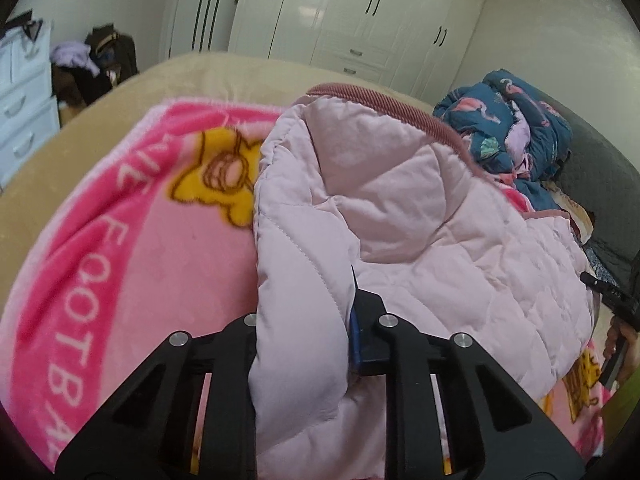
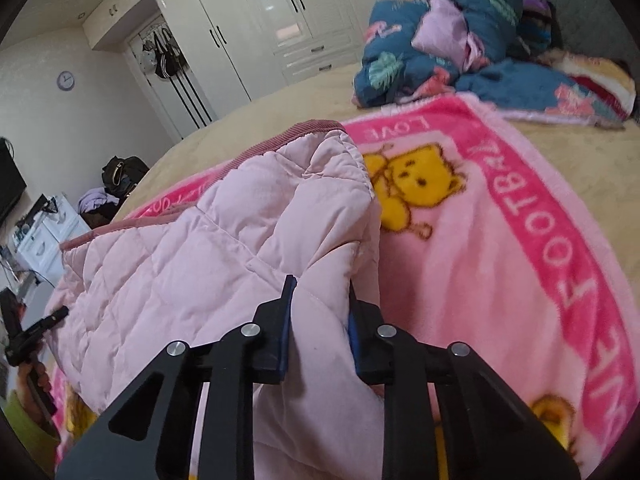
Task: Fold large clothes
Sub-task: 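Close both tools on the side edge of the bundle, then lift the held side edge with both tools and fold it across the bundle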
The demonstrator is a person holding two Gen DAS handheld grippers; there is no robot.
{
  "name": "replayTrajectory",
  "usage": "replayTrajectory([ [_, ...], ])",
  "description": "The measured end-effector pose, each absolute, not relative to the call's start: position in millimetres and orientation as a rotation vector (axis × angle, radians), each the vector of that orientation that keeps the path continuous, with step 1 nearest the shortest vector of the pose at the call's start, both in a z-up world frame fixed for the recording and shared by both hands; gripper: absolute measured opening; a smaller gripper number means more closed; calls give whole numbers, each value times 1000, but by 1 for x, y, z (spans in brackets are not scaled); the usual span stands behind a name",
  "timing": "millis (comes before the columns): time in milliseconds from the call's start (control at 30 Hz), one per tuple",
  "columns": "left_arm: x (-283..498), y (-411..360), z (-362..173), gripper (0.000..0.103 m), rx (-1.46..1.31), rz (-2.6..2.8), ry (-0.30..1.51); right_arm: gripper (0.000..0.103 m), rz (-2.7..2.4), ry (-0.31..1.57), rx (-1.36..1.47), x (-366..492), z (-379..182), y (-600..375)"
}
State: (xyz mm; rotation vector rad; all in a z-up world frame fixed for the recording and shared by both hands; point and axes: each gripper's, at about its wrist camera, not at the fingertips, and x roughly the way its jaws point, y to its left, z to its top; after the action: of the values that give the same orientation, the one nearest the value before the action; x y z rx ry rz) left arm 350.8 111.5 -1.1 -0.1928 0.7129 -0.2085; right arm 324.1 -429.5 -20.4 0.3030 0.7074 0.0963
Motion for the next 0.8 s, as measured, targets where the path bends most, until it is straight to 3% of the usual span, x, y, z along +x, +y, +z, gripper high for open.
replayTrajectory([
  [500, 318, 107, 55, 12, -164, -202, 531, 16, 72, 437, 100, 290, 58, -395],
  [800, 344, 116, 70, 12, -202, -156, 499, 16, 34, 355, 116, 321, 87, -398],
])
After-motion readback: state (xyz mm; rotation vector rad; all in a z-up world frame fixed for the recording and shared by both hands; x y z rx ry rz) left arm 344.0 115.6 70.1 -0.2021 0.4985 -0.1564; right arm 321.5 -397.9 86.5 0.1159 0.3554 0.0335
